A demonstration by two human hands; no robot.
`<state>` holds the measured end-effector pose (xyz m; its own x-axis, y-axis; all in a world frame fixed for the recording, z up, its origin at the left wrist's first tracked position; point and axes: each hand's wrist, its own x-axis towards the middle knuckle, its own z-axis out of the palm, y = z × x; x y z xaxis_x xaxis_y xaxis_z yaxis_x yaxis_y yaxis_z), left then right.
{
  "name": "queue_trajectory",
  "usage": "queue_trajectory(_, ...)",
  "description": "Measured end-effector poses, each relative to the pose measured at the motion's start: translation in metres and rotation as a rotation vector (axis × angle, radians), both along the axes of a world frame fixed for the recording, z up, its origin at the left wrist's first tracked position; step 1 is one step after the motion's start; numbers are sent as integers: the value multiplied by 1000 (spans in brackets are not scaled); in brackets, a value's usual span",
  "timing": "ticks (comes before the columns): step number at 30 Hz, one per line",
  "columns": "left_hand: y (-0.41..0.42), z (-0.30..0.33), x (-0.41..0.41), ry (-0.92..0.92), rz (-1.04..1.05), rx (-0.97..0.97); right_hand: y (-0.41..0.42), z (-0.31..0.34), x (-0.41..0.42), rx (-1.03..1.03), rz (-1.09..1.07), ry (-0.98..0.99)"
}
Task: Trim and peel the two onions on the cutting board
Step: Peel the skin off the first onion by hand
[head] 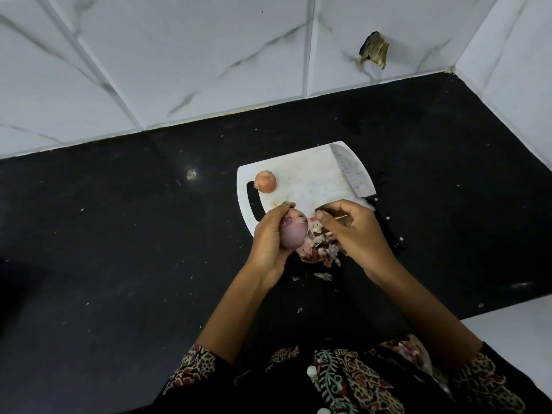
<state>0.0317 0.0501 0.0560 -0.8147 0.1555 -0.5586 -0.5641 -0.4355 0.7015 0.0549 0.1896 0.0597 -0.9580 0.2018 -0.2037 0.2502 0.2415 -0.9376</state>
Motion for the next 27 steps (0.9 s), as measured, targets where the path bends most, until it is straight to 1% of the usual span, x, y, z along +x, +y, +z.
queue_trajectory(2, 2, -1, 1, 80, -20, -88, -4, 6, 0, -54, 101, -47)
queue_trajectory(4, 5, -2, 1, 160, -37, -193, -9, 10, -1, -3, 156, -49)
queue_trajectory(6, 7, -3, 2, 225, -42, -265, -12, 11, -1, 46, 134, -30)
queue_trajectory(9, 7, -5, 1, 291, -36, -333, -12, 13, -2, 38, 116, -16)
queue_trajectory(12, 6, -7, 1, 313, -41, -338, -11, 14, -3, 39, 125, -6)
queue_trajectory(15, 7, -8, 2, 295, -39, -334, -8, 12, -2, 25, 131, 9)
queue_trajectory(19, 8, -8, 0, 261, -22, -310, -5, 9, -1, -142, 6, 6)
queue_trajectory(20, 9, -9, 0, 258, -8, -318, -6, 9, -1, -151, -13, 20)
queue_trajectory(22, 9, -10, 1, 255, 8, -322, -7, 8, -1, -101, -7, 64)
queue_trajectory(25, 8, -9, 2, 269, 23, -325, -11, 9, 2, -30, 61, 79)
queue_trajectory(27, 9, -8, 3, 285, 30, -335, -16, 7, 4, 74, 85, 107)
